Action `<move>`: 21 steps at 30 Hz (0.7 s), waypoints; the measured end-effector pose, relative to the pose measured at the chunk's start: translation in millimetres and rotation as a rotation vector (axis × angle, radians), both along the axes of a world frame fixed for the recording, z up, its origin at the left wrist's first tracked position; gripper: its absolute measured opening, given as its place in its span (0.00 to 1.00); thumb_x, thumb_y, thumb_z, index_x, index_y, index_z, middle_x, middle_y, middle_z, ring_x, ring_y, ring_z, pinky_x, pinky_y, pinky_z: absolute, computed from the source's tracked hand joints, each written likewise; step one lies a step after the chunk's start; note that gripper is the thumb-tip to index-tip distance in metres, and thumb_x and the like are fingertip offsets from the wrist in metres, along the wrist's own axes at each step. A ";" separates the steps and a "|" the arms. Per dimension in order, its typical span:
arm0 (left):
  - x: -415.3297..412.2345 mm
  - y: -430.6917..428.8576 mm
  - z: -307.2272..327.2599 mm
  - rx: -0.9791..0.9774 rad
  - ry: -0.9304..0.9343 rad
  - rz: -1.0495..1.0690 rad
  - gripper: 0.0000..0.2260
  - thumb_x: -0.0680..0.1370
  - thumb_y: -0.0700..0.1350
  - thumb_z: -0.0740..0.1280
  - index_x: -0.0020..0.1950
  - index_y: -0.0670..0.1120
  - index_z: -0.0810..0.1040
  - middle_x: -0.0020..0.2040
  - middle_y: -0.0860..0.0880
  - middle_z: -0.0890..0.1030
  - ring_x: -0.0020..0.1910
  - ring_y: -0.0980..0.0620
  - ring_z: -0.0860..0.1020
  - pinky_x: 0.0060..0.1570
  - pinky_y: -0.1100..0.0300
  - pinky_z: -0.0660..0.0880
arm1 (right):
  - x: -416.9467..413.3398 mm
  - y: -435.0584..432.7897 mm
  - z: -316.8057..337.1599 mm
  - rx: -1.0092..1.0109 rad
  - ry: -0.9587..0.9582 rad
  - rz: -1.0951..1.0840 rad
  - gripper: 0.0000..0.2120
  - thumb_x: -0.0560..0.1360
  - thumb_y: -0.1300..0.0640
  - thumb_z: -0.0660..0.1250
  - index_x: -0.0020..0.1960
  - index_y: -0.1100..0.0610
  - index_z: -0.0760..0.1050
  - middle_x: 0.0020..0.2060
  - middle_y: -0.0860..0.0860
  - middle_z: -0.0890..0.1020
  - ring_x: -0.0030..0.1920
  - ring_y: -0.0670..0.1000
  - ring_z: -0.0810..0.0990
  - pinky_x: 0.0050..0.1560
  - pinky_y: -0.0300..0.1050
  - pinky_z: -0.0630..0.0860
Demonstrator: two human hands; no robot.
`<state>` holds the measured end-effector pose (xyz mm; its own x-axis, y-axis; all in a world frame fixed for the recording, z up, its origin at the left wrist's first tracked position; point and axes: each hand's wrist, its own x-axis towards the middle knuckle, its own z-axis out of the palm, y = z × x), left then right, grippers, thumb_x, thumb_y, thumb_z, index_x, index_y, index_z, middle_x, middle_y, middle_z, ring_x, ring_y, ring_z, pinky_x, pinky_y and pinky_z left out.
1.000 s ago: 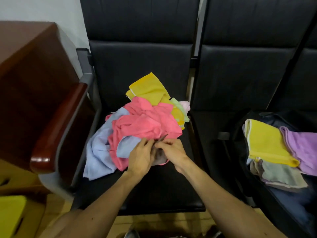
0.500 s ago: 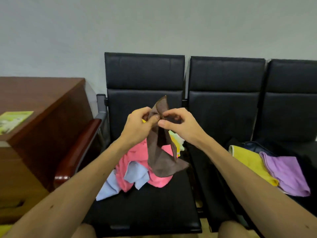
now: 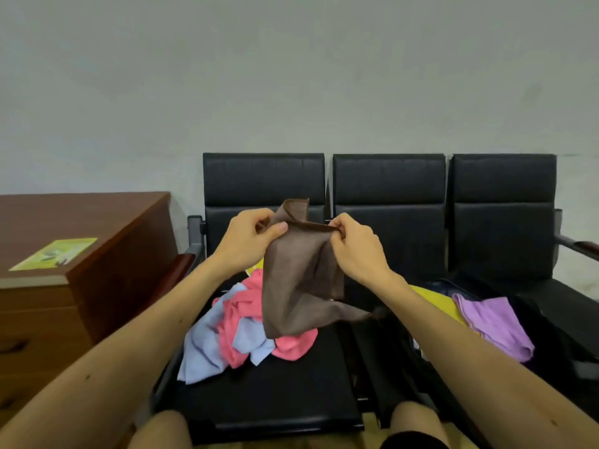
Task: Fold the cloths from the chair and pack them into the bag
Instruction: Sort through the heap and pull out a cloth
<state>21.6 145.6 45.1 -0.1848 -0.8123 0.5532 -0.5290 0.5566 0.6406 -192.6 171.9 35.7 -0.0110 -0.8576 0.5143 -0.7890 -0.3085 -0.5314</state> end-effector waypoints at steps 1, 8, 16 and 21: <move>0.6 2.2 1.2 -0.005 -0.005 0.005 0.13 0.75 0.57 0.67 0.41 0.47 0.80 0.36 0.46 0.82 0.36 0.50 0.78 0.42 0.47 0.75 | -2.4 1.8 1.8 -0.019 0.074 0.008 0.07 0.81 0.57 0.58 0.57 0.52 0.72 0.48 0.50 0.80 0.46 0.56 0.78 0.42 0.48 0.67; 23.1 -9.6 -12.8 0.078 0.169 0.094 0.18 0.74 0.63 0.64 0.46 0.49 0.79 0.40 0.47 0.84 0.43 0.44 0.83 0.47 0.39 0.80 | -44.3 -8.7 -8.0 0.144 0.194 -0.109 0.07 0.76 0.63 0.62 0.48 0.53 0.76 0.50 0.52 0.79 0.50 0.57 0.78 0.47 0.47 0.71; 1.8 -0.1 -12.6 0.130 0.223 -0.026 0.05 0.80 0.44 0.67 0.50 0.43 0.80 0.45 0.42 0.85 0.45 0.48 0.83 0.50 0.44 0.79 | 4.9 2.0 -18.6 0.263 -0.096 0.329 0.39 0.65 0.41 0.79 0.71 0.52 0.69 0.65 0.46 0.75 0.64 0.45 0.73 0.63 0.43 0.72; 3.0 12.9 1.1 0.140 0.210 -0.168 0.08 0.82 0.35 0.63 0.58 0.41 0.79 0.51 0.48 0.85 0.49 0.60 0.83 0.48 0.66 0.78 | 36.8 -1.8 -22.2 0.250 -0.475 0.352 0.38 0.72 0.39 0.72 0.74 0.49 0.61 0.65 0.49 0.74 0.62 0.47 0.76 0.63 0.48 0.76</move>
<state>24.6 158.4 46.2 -0.2168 -0.8510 0.4784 -0.2848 0.5238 0.8028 -155.8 170.0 13.5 0.1158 -0.9446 0.3070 -0.3242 -0.3281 -0.8873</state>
